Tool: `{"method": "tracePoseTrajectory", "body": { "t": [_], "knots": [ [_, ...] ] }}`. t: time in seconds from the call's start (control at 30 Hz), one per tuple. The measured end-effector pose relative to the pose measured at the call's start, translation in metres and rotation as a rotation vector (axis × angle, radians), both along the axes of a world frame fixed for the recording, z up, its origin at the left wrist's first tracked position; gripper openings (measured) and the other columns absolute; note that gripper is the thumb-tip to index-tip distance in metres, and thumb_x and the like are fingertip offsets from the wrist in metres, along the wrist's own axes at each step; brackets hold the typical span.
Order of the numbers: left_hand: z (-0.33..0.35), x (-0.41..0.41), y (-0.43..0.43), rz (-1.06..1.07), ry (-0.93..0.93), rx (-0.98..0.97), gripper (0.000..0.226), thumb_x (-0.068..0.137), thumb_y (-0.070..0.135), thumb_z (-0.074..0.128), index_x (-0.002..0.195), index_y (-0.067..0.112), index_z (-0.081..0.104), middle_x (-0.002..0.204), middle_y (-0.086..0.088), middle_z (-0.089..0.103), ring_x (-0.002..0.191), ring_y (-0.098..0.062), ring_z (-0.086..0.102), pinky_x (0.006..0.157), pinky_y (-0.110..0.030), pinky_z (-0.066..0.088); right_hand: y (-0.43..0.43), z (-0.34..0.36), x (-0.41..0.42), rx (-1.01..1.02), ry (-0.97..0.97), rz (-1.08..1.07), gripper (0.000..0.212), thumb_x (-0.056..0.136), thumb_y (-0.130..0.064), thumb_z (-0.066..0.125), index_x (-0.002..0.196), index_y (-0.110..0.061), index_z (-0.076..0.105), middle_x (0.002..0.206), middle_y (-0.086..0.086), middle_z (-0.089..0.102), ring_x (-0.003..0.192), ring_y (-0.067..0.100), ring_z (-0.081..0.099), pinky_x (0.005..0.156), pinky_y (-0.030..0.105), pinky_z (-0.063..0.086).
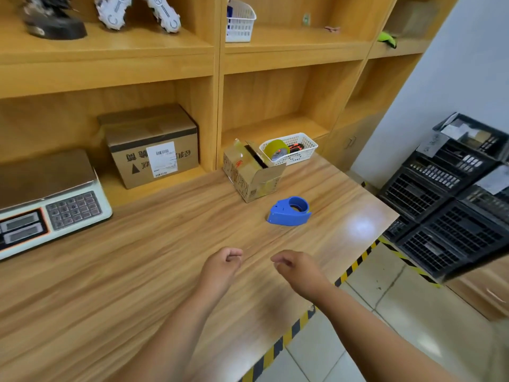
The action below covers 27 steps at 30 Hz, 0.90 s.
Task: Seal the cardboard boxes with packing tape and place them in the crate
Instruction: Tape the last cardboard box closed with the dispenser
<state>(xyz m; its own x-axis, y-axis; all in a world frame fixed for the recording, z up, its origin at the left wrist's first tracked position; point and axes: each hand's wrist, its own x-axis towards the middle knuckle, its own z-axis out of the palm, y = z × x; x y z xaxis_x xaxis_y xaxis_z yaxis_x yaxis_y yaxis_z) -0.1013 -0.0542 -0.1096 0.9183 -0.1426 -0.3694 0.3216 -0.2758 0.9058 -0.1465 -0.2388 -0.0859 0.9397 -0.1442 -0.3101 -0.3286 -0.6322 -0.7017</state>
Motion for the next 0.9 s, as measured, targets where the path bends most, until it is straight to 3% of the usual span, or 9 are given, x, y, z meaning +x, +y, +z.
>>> {"method": "tracePoseTrajectory", "body": {
  "t": [0.1, 0.2, 0.4, 0.6, 0.7, 0.8, 0.9],
  "knots": [
    [0.001, 0.016, -0.011, 0.012, 0.012, 0.015, 0.017, 0.087, 0.01, 0.055, 0.09, 0.024, 0.066, 0.097, -0.001, 0.07, 0.092, -0.018, 0.064, 0.077, -0.028, 0.047, -0.015, -0.002, 0.024, -0.004, -0.041, -0.017, 0.018, 0.093, -0.016, 0.056, 0.105, -0.019, 0.069, 0.1, -0.008, 0.067, 0.096, 0.009, 0.061, 0.085, 0.024, 0.049],
    [-0.001, 0.036, -0.015, 0.046, -0.011, 0.048, 0.017, 0.088, 0.011, 0.054, 0.091, 0.024, 0.066, 0.098, 0.0, 0.07, 0.094, -0.017, 0.064, 0.082, -0.029, 0.047, -0.027, -0.001, 0.058, -0.046, -0.091, 0.02, 0.017, 0.091, -0.014, 0.055, 0.096, -0.022, 0.07, 0.093, -0.013, 0.067, 0.09, 0.005, 0.061, 0.08, 0.019, 0.046],
    [0.005, 0.078, -0.028, 0.126, -0.056, 0.103, 0.02, 0.087, 0.014, 0.054, 0.083, 0.033, 0.063, 0.092, 0.012, 0.069, 0.09, -0.012, 0.064, 0.079, -0.027, 0.046, -0.047, 0.002, 0.13, -0.102, -0.15, 0.126, 0.019, 0.091, -0.013, 0.055, 0.098, -0.019, 0.071, 0.089, -0.013, 0.065, 0.087, 0.006, 0.061, 0.08, 0.021, 0.047],
    [0.021, 0.132, -0.068, 0.199, -0.115, 0.217, 0.018, 0.088, 0.025, 0.052, 0.097, 0.036, 0.063, 0.086, 0.02, 0.065, 0.059, 0.001, 0.055, 0.055, -0.021, 0.038, -0.08, 0.005, 0.205, -0.165, -0.247, 0.216, 0.023, 0.09, -0.008, 0.053, 0.104, -0.015, 0.07, 0.107, 0.002, 0.068, 0.094, 0.017, 0.061, 0.08, 0.027, 0.046],
    [0.022, 0.167, -0.102, 0.202, -0.125, 0.242, 0.02, 0.086, 0.024, 0.054, 0.101, 0.034, 0.063, 0.096, 0.015, 0.067, 0.077, 0.0, 0.059, 0.068, -0.022, 0.044, -0.104, 0.008, 0.239, -0.162, -0.303, 0.22, 0.026, 0.089, -0.007, 0.053, 0.107, -0.016, 0.07, 0.105, 0.004, 0.068, 0.096, 0.021, 0.062, 0.077, 0.026, 0.045],
    [0.019, 0.2, -0.133, 0.175, -0.197, 0.366, 0.037, 0.084, 0.02, 0.057, 0.121, 0.023, 0.059, 0.121, 0.005, 0.06, 0.104, -0.008, 0.055, 0.083, -0.022, 0.04, -0.126, 0.009, 0.268, -0.262, -0.421, 0.266, 0.031, 0.084, -0.002, 0.056, 0.11, -0.013, 0.068, 0.108, 0.007, 0.067, 0.104, 0.025, 0.056, 0.087, 0.033, 0.046],
    [0.013, 0.229, -0.155, 0.152, -0.292, 0.537, 0.049, 0.088, 0.018, 0.058, 0.136, 0.016, 0.047, 0.132, -0.001, 0.05, 0.121, -0.015, 0.045, 0.096, -0.024, 0.035, -0.144, 0.005, 0.296, -0.401, -0.446, 0.351, 0.041, 0.082, -0.003, 0.055, 0.12, -0.016, 0.063, 0.123, 0.003, 0.06, 0.115, 0.025, 0.047, 0.097, 0.037, 0.038]
  ]
}}
